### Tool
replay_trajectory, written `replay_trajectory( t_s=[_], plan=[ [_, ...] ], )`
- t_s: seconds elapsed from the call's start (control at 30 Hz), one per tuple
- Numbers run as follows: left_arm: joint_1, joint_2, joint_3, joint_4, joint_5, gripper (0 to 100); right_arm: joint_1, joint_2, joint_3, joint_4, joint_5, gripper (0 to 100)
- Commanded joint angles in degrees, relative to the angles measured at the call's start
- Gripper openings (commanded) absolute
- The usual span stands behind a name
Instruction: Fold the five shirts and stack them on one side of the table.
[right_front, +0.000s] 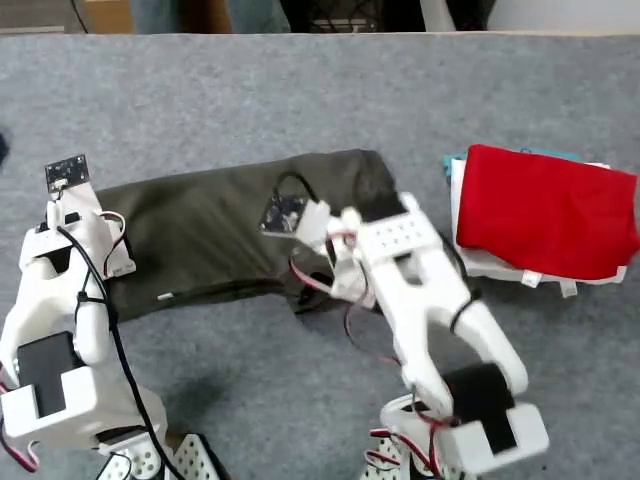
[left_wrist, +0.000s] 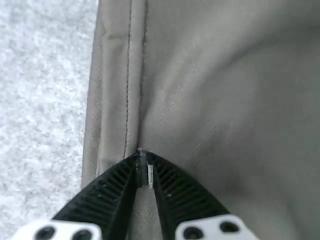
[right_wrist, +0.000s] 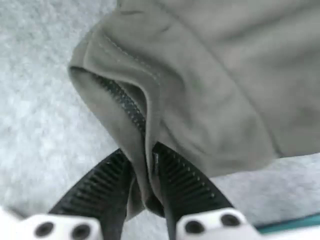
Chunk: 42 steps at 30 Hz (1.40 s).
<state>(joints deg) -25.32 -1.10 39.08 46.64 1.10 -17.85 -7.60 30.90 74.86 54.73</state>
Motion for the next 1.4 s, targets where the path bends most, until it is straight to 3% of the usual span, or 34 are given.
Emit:
replay_trajectory(
  t_s=[0.0,0.27,0.6,0.7,0.83,0.9,1.07,1.2,1.37],
  plan=[
    [-0.22,0.09,-1.36,-0.88,0.26,3,1.14,7.16,-16.22,7.03,2.81,1.5],
    [-0.22,0.09,-1.19,-0.88,0.09,3,0.79,35.12,-53.49,19.6,9.32,1.5],
    [-0.22,0.09,-1.1,-0.88,0.09,3,0.26,62.46,-92.53,26.2,9.23,1.8],
    [-0.22,0.09,-1.1,-0.88,0.09,3,-0.35,65.45,-95.96,26.2,8.18,7.6],
    [-0.22,0.09,-1.1,-0.88,0.09,3,0.35,63.87,-100.35,26.29,-1.85,29.4],
    [-0.22,0.09,-1.1,-0.88,0.09,3,1.14,62.02,-102.73,26.2,-4.48,31.2],
    [-0.22,0.09,-1.1,-0.88,0.09,3,3.87,54.81,-102.99,26.46,-9.58,21.7],
    [-0.4,0.0,-2.07,0.53,0.09,3,5.01,44.53,-93.85,26.46,-16.26,0.7],
    [-5.41,-2.46,-12.35,18.37,0.09,9,6.15,25.98,-72.57,26.37,-18.29,1.5]
  ],
)
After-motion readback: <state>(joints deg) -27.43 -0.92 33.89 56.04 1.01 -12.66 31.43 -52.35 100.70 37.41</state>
